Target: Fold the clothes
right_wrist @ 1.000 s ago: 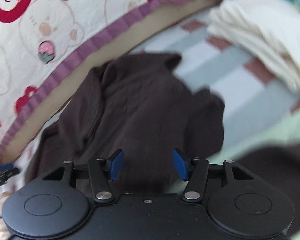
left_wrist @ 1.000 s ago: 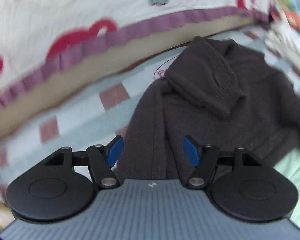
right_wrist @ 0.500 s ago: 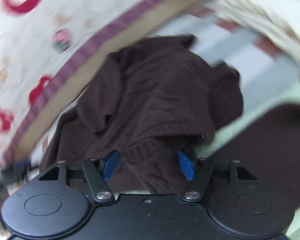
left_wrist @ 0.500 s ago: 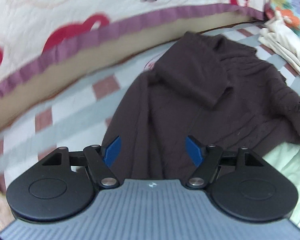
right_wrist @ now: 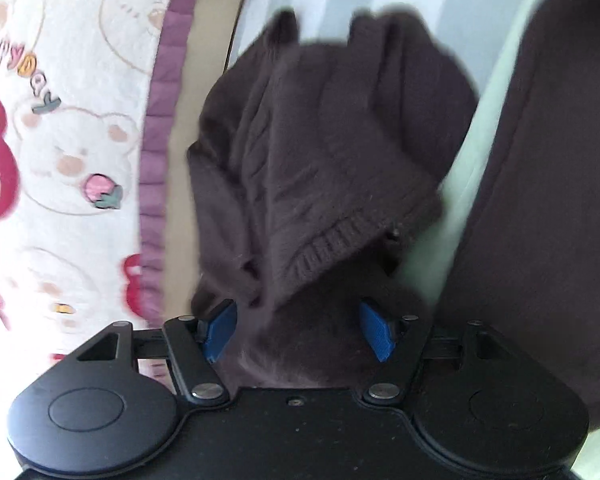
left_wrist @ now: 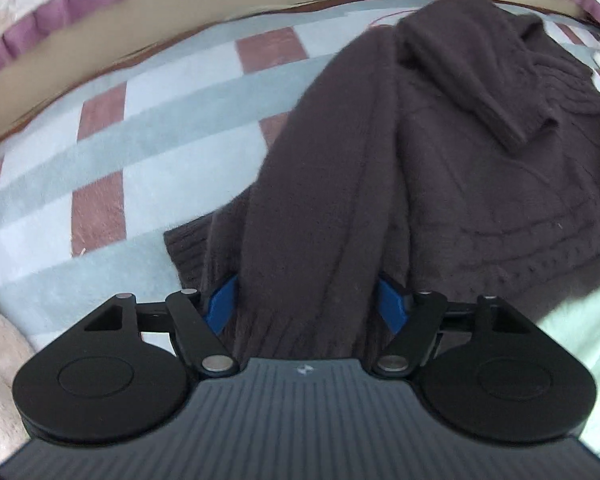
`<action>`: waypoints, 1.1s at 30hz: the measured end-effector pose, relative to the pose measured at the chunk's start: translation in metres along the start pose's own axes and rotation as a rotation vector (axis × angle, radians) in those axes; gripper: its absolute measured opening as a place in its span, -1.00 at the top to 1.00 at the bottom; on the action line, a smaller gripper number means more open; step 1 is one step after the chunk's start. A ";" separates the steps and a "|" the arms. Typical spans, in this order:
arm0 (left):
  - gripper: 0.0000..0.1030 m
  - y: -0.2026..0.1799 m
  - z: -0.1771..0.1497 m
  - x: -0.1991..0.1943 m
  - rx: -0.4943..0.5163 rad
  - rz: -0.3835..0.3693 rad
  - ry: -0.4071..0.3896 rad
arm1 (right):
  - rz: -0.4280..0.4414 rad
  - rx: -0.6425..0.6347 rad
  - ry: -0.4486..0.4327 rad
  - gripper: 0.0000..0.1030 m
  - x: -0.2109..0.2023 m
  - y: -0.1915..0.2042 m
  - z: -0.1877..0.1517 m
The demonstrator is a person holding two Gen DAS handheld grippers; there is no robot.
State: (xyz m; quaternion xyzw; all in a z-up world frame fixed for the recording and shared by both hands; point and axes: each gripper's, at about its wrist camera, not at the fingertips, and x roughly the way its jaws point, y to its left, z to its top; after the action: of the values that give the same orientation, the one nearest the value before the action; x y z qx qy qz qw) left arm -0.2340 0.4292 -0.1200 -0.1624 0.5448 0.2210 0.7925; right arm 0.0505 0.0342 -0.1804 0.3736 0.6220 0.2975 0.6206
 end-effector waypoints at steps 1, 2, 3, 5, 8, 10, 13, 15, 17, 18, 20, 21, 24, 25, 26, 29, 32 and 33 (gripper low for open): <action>-0.38 0.001 0.001 0.001 -0.010 -0.005 -0.011 | -0.047 -0.053 -0.037 -0.41 -0.003 0.005 0.000; -0.37 0.002 0.002 0.000 -0.014 -0.010 -0.024 | -0.117 -0.128 -0.090 -0.41 -0.005 0.013 0.000; -0.36 0.002 0.002 -0.002 -0.017 -0.016 -0.038 | -0.146 -0.149 -0.109 -0.41 -0.005 0.015 0.001; -0.29 0.001 0.000 -0.007 -0.009 -0.028 -0.061 | -0.149 -0.123 -0.102 -0.42 -0.002 0.011 0.005; -0.22 -0.002 -0.002 -0.013 0.002 -0.053 -0.078 | -0.047 0.036 -0.037 -0.43 0.007 -0.008 0.007; -0.22 -0.002 -0.003 -0.016 0.005 -0.075 -0.088 | -0.065 0.051 -0.044 -0.43 0.014 -0.011 0.005; -0.22 0.004 -0.004 -0.011 -0.055 -0.102 -0.078 | -0.149 -0.014 -0.085 -0.44 0.025 -0.005 0.006; -0.22 0.009 -0.006 -0.007 -0.092 -0.117 -0.070 | -0.195 -0.072 -0.152 -0.44 0.031 0.006 0.007; -0.28 0.010 -0.005 -0.001 -0.081 -0.115 -0.069 | -0.257 -0.189 -0.251 -0.32 0.036 0.024 0.007; -0.28 0.010 -0.005 0.001 -0.078 -0.114 -0.070 | -0.306 -0.303 -0.301 -0.08 0.040 0.037 0.006; -0.25 0.011 -0.005 0.001 -0.080 -0.116 -0.070 | -0.387 -0.599 -0.413 0.69 0.040 0.071 -0.002; -0.16 0.012 -0.005 0.000 -0.079 -0.119 -0.070 | -0.383 -0.738 -0.487 0.69 0.029 0.090 -0.011; 0.57 0.031 -0.003 -0.013 -0.150 -0.162 -0.086 | -0.444 -1.116 -0.748 0.75 -0.006 0.142 -0.040; 0.63 0.040 -0.003 -0.019 -0.179 -0.166 -0.116 | -0.472 -1.160 -0.798 0.76 -0.016 0.149 -0.037; 0.67 0.048 -0.002 -0.026 -0.204 -0.163 -0.148 | -0.492 -1.159 -0.814 0.76 -0.024 0.152 -0.026; 0.69 0.047 0.000 -0.039 -0.147 -0.048 -0.235 | -0.713 -1.042 -0.737 0.64 -0.008 0.132 0.030; 0.60 0.040 0.001 -0.036 -0.138 -0.019 -0.234 | -0.927 -0.897 -0.564 0.52 0.010 0.098 0.060; 0.59 0.040 0.002 -0.033 -0.149 -0.031 -0.225 | -0.920 -0.867 -0.564 0.46 0.006 0.092 0.056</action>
State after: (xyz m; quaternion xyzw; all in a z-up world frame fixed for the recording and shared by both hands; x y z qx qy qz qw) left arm -0.2643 0.4585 -0.0888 -0.2036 0.4320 0.2654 0.8376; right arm 0.1154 0.0841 -0.1104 -0.1469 0.3567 0.1174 0.9151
